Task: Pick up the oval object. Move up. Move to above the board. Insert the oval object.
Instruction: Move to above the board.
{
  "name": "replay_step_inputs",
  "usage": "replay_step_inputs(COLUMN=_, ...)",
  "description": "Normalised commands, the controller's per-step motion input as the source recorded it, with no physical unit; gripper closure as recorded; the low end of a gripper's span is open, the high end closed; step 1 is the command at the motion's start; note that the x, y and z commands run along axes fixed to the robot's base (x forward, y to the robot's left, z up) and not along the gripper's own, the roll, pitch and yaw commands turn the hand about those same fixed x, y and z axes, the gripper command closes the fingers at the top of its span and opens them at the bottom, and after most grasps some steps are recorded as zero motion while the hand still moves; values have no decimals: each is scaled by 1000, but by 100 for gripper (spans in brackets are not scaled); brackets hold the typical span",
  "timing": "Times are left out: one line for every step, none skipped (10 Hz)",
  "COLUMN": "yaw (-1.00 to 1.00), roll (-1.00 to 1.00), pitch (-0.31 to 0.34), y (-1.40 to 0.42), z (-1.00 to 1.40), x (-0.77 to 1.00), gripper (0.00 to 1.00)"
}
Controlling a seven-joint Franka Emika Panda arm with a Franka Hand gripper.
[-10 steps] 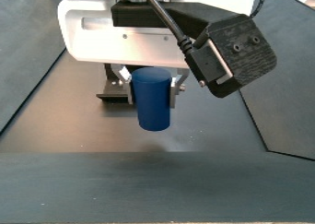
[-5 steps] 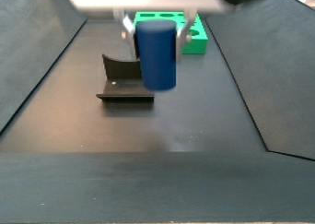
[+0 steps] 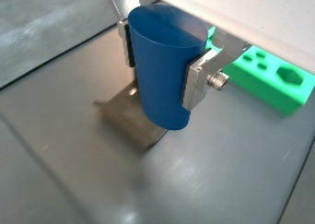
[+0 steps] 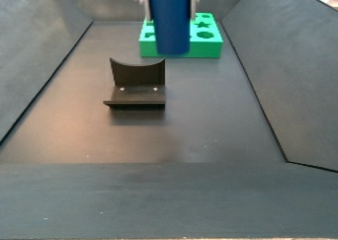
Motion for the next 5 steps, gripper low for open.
replay_step_inputs(yaw=118, roll=68, pitch=-17, y=-1000, z=330, x=-120, gripper=100)
replay_step_inputs(yaw=60, roll=72, pitch=0, y=-1000, z=332, x=-118, gripper=100)
replay_step_inputs(yaw=27, roll=62, pitch=2, y=-1000, z=334, x=-119, gripper=100)
replay_step_inputs(yaw=23, roll=61, pitch=-2, y=-1000, z=334, x=-122, gripper=100)
replay_step_inputs(yaw=20, roll=62, pitch=-1, y=-1000, z=336, x=-124, gripper=100)
